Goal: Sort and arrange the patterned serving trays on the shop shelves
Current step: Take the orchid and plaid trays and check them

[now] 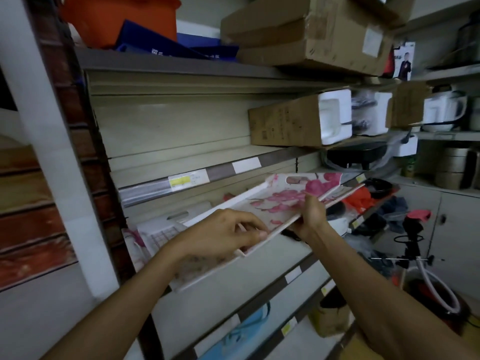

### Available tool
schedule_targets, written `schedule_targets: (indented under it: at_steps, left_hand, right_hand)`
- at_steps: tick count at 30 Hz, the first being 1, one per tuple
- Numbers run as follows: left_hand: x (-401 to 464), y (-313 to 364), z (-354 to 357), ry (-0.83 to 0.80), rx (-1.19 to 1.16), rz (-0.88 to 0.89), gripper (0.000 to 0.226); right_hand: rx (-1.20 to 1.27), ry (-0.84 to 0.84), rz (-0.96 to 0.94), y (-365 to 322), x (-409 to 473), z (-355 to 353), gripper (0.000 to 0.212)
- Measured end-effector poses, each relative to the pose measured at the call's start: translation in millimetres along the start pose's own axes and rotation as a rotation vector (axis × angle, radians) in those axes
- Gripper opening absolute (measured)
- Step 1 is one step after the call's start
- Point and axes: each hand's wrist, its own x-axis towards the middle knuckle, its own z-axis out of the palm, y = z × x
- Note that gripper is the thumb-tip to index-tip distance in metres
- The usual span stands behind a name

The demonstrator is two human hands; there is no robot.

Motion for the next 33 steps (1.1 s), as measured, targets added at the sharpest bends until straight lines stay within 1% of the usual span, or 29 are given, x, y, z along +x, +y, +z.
schedule_targets:
  at_steps: [3,7,11,13,15,17,19,22,25,29,31,33]
  left_hand:
    - [-14.0,24.4,11.6,0.033,-0.062,-0.03,0.022]
    - [-31.2,38.6,28.5,0.159,-0.054,-0.107,0.018]
    - [-52.3,37.1,37.6,0.327,0.044,-0.209,0.011]
    - [-63.1,37.2,39.6,0.376,0.116,-0.264,0.017]
    - [-76.0,43.9,44.4,0.383,0.163,-0.341,0.026]
    - [-89.1,49.5,50.6,0.371,0.162,-0.438,0.038]
    - [-101.7,54.5,56.0,0.357,0.089,-0.502,0.046]
    - [-119.0,63.7,60.8,0.384,0.002,-0.486,0.042]
    - [-135.4,73.8,60.9,0.477,-0.053,-0.472,0.039]
    - [-167.2,80.8,59.8,0.634,-0.258,-0.516,0.041]
    - [-187.5,78.5,59.8,0.711,-0.296,-0.542,0.042]
    - [-208.8,73.7,59.3,0.783,-0.309,-0.575,0.041]
  right_hand:
    - [-0.002,0.02,-0.006,-10.2,-31.5,-30.3,0.033]
    - [-0.019,0.04,-0.021,-19.9,-74.2,-72.3,0.021]
    - [-0.045,0.027,-0.036,-31.1,-116.3,-110.8,0.03]
    - [-0.046,-0.009,-0.056,-35.2,-133.2,-125.8,0.032]
    - [-0.063,-0.025,-0.07,-38.0,-148.5,-139.0,0.035]
    - [-0.08,-0.054,-0.091,-40.7,-159.0,-149.3,0.036]
    - [-0.093,-0.055,-0.106,-43.1,-167.2,-153.6,0.035]
    - [-0.101,-0.105,-0.129,-46.0,-178.5,-152.9,0.037]
    - [-0.139,-0.168,-0.123,-44.4,-185.4,-145.5,0.044]
    - [-0.163,-0.238,-0.136,-38.7,-197.0,-122.5,0.048]
    - [-0.182,-0.3,-0.141,-30.6,-201.8,-108.5,0.058]
    - [-0.207,-0.343,-0.124,-20.2,-207.0,-93.5,0.059]
